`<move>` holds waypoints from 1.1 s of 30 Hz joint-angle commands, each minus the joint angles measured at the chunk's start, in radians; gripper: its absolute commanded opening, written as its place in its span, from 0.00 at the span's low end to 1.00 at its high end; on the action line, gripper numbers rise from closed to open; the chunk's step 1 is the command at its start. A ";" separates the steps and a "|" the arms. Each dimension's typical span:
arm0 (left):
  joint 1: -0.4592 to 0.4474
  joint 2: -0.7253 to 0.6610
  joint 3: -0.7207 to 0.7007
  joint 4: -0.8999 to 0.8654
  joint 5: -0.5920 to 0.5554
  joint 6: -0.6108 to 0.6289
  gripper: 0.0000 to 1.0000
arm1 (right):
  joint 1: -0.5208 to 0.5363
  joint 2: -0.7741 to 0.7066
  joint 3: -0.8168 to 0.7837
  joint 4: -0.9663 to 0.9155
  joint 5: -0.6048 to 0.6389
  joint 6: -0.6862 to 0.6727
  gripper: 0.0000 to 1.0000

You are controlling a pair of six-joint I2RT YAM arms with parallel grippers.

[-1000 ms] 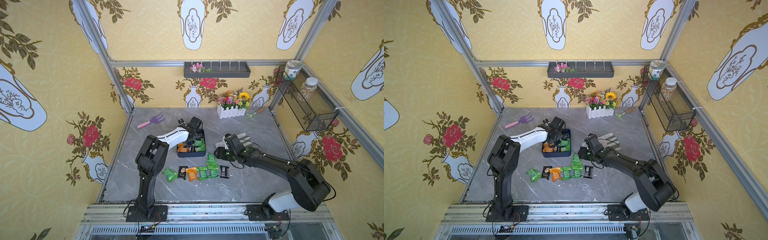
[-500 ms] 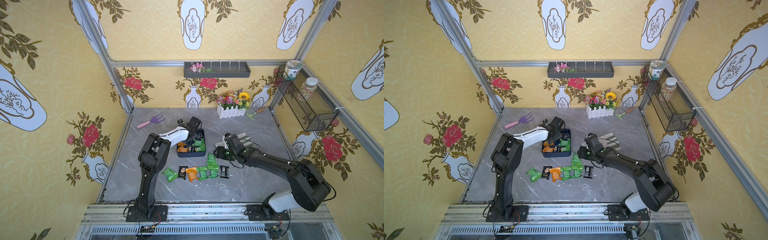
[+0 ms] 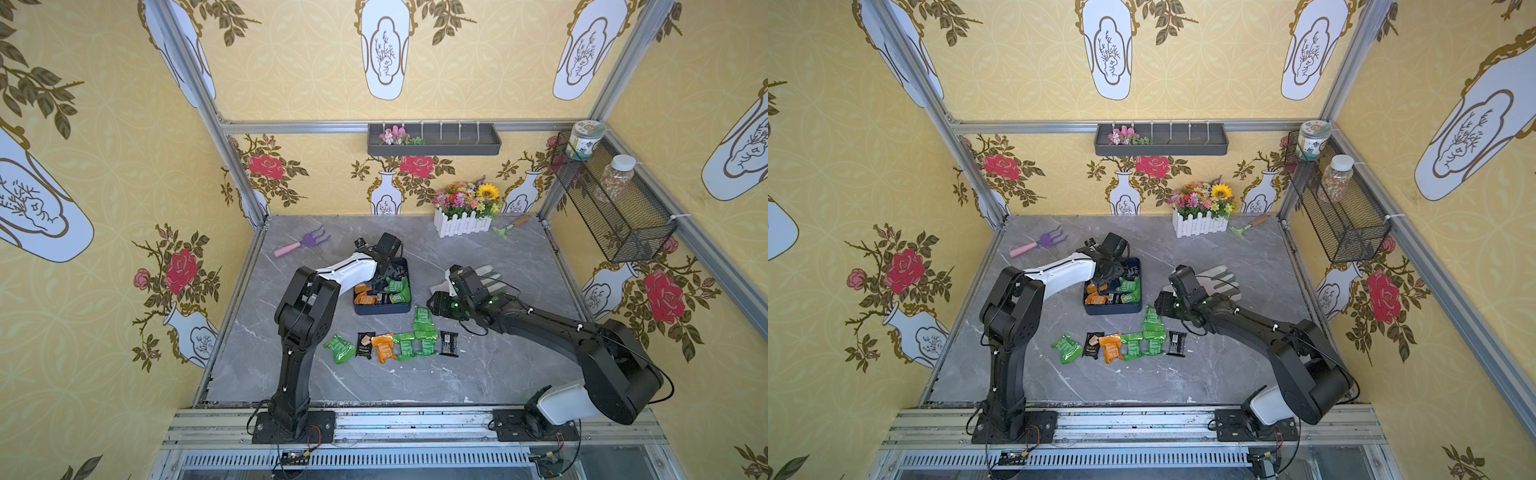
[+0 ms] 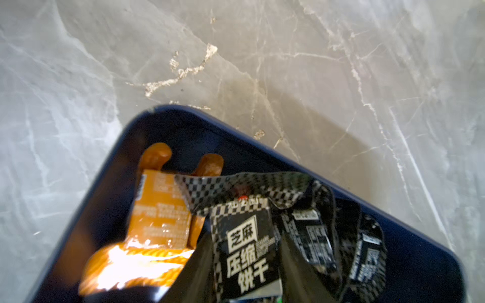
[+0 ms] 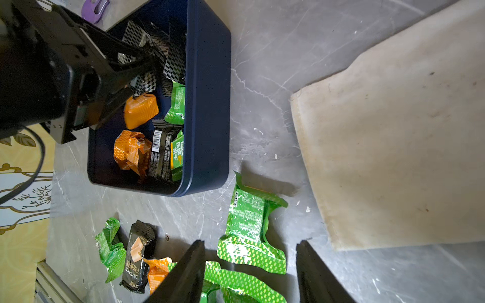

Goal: Take the cookies out of the storage box
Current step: Pick up the cookie from the storage box, then place the cookie at the center of the board.

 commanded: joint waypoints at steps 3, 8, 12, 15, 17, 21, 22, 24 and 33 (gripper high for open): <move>-0.008 -0.068 -0.033 -0.011 -0.022 0.007 0.39 | 0.002 -0.014 0.007 -0.013 0.019 -0.010 0.59; -0.031 -0.166 -0.094 -0.013 -0.038 0.011 0.38 | 0.005 -0.027 0.009 -0.019 0.022 -0.010 0.59; -0.045 -0.263 -0.195 -0.017 -0.051 -0.005 0.38 | 0.014 -0.036 0.016 -0.028 0.034 -0.011 0.59; -0.051 -0.343 -0.269 -0.046 -0.083 -0.030 0.38 | 0.023 -0.034 0.023 -0.032 0.038 -0.012 0.59; -0.050 -0.407 -0.324 -0.069 -0.104 -0.050 0.38 | 0.030 -0.030 0.032 -0.037 0.042 -0.013 0.59; -0.051 -0.523 -0.433 -0.099 -0.104 -0.084 0.38 | 0.048 -0.014 0.053 -0.042 0.052 -0.015 0.59; -0.051 -0.544 -0.454 -0.107 -0.103 -0.097 0.38 | 0.052 -0.012 0.058 -0.044 0.055 -0.015 0.59; -0.050 -0.582 -0.500 -0.118 -0.097 -0.118 0.38 | 0.061 -0.006 0.070 -0.048 0.061 -0.017 0.59; -0.050 -0.655 -0.655 -0.103 -0.035 -0.165 0.38 | 0.082 0.005 0.101 -0.076 0.081 -0.024 0.59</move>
